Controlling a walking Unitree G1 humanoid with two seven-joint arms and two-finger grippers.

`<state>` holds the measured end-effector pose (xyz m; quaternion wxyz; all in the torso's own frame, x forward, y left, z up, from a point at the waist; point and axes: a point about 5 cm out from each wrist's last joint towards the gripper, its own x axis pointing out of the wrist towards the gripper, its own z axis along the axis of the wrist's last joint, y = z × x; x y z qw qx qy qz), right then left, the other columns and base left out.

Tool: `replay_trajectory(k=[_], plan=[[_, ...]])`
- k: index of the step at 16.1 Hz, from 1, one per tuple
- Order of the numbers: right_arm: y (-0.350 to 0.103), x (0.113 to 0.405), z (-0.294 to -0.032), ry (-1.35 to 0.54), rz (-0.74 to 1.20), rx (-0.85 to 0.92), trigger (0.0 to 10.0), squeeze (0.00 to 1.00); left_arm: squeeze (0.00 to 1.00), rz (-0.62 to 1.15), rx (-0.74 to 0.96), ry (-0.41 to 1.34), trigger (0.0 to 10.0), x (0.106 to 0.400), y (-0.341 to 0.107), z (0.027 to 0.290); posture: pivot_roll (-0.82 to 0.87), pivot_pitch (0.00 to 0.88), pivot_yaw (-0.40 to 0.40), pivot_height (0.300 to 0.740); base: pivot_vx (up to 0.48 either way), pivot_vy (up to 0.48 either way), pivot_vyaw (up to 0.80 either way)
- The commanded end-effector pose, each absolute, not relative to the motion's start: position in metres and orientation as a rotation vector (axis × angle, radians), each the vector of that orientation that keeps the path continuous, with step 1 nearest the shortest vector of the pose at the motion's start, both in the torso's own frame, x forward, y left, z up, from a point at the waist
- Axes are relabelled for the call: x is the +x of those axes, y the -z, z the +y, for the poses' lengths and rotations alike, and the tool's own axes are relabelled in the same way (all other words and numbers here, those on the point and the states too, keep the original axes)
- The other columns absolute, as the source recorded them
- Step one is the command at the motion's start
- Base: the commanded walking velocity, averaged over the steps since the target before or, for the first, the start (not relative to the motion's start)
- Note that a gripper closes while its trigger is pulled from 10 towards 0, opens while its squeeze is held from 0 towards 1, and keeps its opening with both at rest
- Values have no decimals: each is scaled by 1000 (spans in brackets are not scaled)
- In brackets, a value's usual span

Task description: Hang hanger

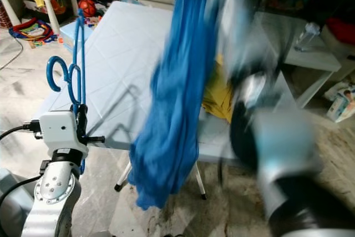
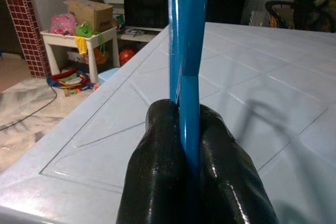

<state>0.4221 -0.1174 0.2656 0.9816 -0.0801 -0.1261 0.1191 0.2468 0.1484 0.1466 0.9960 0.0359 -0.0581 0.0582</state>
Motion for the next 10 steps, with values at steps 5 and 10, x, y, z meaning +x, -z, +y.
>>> replay_trajectory(k=[5, 10], plan=[[-217, 411, -119, -402, -165, -178, 10000, 0, 0, -123, 58, -61, 10000, 248, -148, 137, 145, 75, -141, 740, 0, 0, 0], [-180, 399, -120, -558, -20, -297, 10000, 1000, 0, -125, 46, -17, 10000, 255, -148, 130, 108, 61, -125, 740, 0, 0, 0]])
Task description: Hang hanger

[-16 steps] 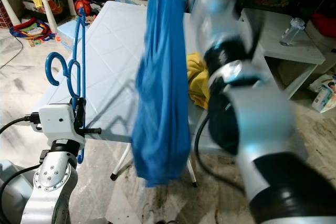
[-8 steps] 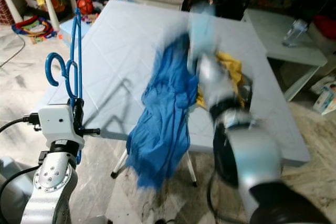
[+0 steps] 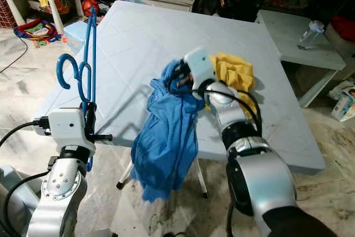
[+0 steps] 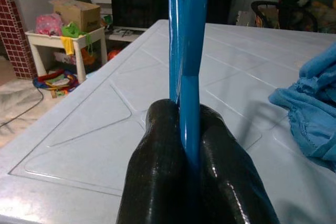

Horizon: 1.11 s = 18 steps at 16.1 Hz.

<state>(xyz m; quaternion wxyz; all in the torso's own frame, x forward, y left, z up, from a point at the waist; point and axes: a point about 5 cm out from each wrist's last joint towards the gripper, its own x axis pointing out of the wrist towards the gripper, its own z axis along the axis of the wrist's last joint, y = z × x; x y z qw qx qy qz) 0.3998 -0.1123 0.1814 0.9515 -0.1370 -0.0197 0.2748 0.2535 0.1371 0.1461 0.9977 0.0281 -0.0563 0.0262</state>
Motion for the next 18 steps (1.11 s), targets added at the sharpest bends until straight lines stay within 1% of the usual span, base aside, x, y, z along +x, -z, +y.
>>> replay_trajectory(k=[1, 3, 4, 6, 18], plan=[[-175, 397, -124, -562, -2, -283, 10000, 1000, 0, -123, 45, -13, 10000, 255, -148, 130, 108, 61, -125, 740, 0, 0, 0], [-153, 388, -140, -561, 124, -168, 10000, 1000, 0, -120, 54, 25, 10000, 259, -148, 129, 103, 52, -101, 740, 0, 0, 0], [-153, 388, -140, -561, 124, -168, 10000, 1000, 0, -120, 54, 25, 10000, 259, -148, 129, 103, 52, -101, 740, 0, 0, 0], [-141, 379, -142, -599, 158, -178, 10000, 1000, 0, -123, 53, 28, 10000, 263, -150, 128, 99, 49, -97, 740, 0, 0, 0], [-147, 367, -142, -595, 190, -168, 10000, 1000, 0, -125, 52, 32, 10000, 264, -149, 129, 99, 49, -97, 740, 0, 0, 0]])
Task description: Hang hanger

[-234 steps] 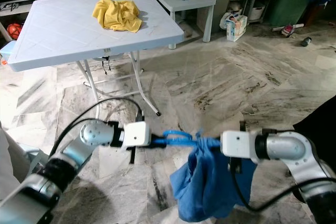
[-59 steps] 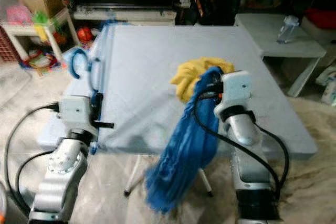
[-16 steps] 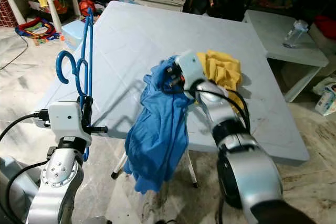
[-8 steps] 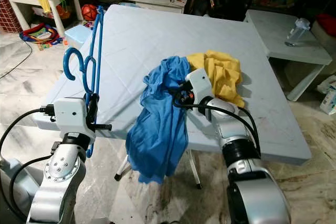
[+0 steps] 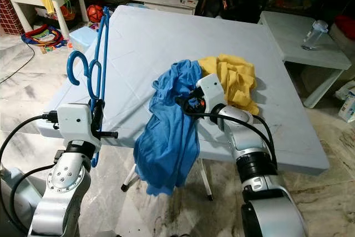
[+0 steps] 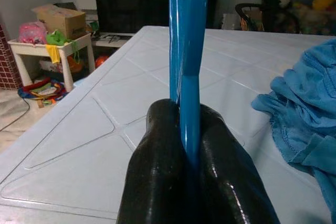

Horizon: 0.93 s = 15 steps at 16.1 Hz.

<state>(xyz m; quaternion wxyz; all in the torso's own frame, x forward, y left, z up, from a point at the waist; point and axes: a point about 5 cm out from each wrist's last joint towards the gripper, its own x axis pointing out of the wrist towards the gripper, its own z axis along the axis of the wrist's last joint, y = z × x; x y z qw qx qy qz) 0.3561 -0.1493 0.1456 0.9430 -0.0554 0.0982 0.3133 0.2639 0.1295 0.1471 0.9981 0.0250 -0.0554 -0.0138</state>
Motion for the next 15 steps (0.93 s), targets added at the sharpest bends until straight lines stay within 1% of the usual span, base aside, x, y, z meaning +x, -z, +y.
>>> replay_trajectory(k=[1, 2, 3, 4, 5, 6, 7, 8, 12, 15], plan=[[-147, 339, -168, -708, 249, -23, 10000, 1000, 0, -108, 53, 15, 10000, 263, -145, 135, 80, 39, -84, 740, 0, 0, 0], [-145, 322, -176, -762, 270, 9, 10000, 1000, 0, -102, 51, 11, 10000, 265, -144, 136, 76, 39, -79, 740, 0, 0, 0], [-143, 322, -174, -744, 257, -6, 10000, 1000, 0, -104, 47, 16, 10000, 267, -145, 134, 75, 39, -76, 740, 0, 0, 0], [-146, 324, -166, -736, 206, 0, 10000, 63, 0, -105, 43, 26, 10000, 267, -145, 132, 77, 38, -70, 740, 0, 0, 0], [-150, 329, -161, -694, 157, 27, 10000, 0, 0, -107, 44, 30, 10000, 267, -146, 132, 77, 38, -70, 740, 0, 0, 0], [-156, 330, -158, -634, 128, 98, 10000, 0, 0, -108, 47, 33, 10000, 268, -145, 132, 81, 35, -70, 740, 0, 0, 0], [-156, 327, -156, -631, 137, 107, 10000, 886, 0, -108, 48, 33, 10000, 268, -145, 133, 81, 35, -70, 740, 0, 0, 0], [-152, 322, -155, -639, 159, 112, 10000, 1000, 0, -106, 51, 28, 10000, 267, -145, 136, 88, 34, -71, 740, 0, 0, 0], [-139, 304, -155, -671, 230, 112, 10000, 1000, 0, -80, 76, 26, 10000, 260, -136, 143, 86, 34, -59, 740, 0, 0, 0], [-129, 294, -153, -605, 246, 69, 10000, 1000, 0, -59, 82, 25, 10000, 257, -133, 146, 83, 31, -47, 740, 0, 0, 0]])
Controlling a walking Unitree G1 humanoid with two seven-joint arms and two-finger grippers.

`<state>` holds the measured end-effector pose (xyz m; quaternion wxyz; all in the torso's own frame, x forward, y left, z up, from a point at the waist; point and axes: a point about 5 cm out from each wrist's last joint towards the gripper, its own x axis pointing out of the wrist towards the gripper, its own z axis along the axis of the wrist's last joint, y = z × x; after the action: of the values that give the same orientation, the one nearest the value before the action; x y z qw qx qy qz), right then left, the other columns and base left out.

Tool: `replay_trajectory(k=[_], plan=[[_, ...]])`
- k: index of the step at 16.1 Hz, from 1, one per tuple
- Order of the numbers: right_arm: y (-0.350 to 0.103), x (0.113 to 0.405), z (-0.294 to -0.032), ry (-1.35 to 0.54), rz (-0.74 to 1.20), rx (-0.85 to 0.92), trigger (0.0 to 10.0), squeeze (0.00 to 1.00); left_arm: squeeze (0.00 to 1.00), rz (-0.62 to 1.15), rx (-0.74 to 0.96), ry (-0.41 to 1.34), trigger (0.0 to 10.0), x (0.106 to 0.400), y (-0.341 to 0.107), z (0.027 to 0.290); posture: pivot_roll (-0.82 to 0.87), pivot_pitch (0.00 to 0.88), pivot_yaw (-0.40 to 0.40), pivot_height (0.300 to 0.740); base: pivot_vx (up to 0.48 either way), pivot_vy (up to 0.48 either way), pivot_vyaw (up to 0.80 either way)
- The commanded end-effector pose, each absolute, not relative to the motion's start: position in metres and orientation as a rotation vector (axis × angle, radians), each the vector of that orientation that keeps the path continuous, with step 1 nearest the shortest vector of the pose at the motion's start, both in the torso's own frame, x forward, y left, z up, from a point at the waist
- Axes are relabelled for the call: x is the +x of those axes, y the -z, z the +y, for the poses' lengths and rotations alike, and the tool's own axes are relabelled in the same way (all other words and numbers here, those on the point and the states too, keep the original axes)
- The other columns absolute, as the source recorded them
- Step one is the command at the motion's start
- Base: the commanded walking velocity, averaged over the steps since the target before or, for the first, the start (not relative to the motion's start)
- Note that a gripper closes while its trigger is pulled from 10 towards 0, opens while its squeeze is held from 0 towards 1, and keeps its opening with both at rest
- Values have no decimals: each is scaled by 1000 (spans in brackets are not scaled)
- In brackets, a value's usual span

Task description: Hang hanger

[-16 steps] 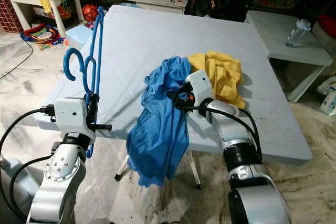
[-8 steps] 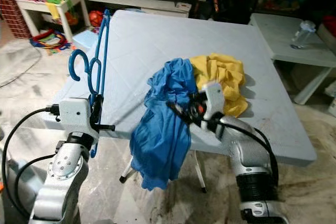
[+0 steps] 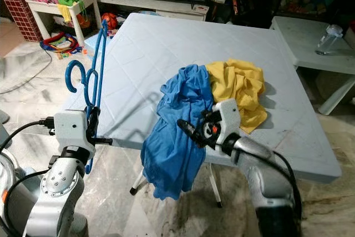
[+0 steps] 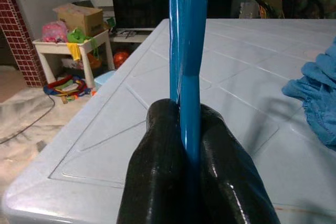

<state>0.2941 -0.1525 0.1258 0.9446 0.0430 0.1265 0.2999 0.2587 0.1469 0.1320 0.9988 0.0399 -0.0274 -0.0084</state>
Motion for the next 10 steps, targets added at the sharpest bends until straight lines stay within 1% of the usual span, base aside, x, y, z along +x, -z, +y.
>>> replay_trajectory(k=[1, 4, 5, 6, 7, 10], plan=[[-124, 291, -153, -542, 250, 25, 10000, 1000, 0, -49, 91, 29, 10000, 255, -130, 148, 84, 30, -45, 740, 0, 0, 0], [-116, 277, -148, -519, 292, 44, 10000, 1000, 0, -26, 100, 18, 10000, 249, -126, 156, 91, 37, -44, 740, 0, 0, 0], [-113, 272, -145, -523, 298, 44, 10000, 984, 0, -22, 99, 15, 10000, 248, -125, 157, 90, 40, -44, 740, 0, 0, 0], [-110, 268, -141, -530, 306, 42, 10000, 133, 0, -21, 99, 16, 10000, 248, -125, 156, 88, 42, -44, 740, 0, 0, 0], [-106, 265, -134, -527, 312, 28, 10000, 0, 0, -21, 95, 22, 10000, 249, -125, 154, 88, 43, -44, 740, 0, 0, 0], [-101, 261, -112, -561, 333, 69, 10000, 0, 0, -24, 88, 33, 10000, 250, -126, 150, 87, 43, -41, 740, 0, 0, 0]])
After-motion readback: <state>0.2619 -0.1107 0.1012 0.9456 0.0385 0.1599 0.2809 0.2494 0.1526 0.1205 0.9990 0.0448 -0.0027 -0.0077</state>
